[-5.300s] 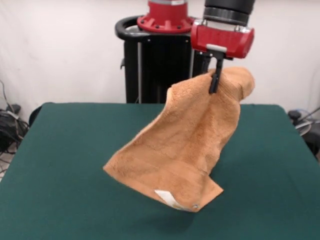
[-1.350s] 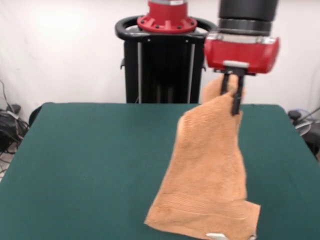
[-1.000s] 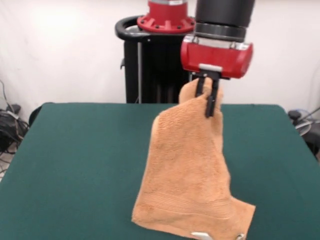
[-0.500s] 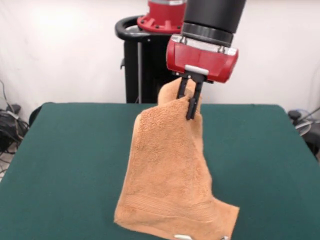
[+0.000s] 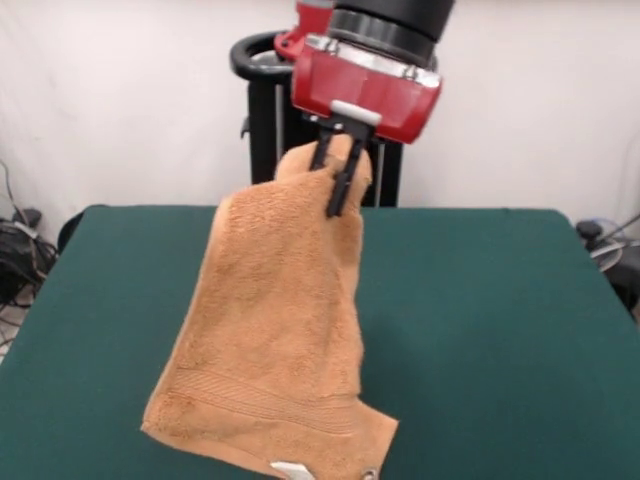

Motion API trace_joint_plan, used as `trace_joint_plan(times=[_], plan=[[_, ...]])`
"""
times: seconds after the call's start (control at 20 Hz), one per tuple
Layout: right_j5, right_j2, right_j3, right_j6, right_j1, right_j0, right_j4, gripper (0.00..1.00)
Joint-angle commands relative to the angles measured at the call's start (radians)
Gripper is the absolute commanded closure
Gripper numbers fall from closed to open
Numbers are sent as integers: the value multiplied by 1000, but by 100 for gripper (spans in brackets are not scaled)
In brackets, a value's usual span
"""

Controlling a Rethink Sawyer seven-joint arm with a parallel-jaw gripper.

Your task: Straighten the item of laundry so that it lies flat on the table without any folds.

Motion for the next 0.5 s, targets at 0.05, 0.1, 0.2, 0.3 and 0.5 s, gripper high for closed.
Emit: trace_joint_plan(times=[0.05, 0.1, 0.2, 0.3, 0.5], plan=[[-71, 138, 138, 28, 88, -93, -75, 100], [-70, 138, 142, 33, 90, -96, -81, 100], [-74, 137, 158, 47, 88, -102, -87, 100], [-99, 132, 184, 74, 91, -106, -90, 100], [-107, 109, 193, 90, 81, -84, -110, 100]])
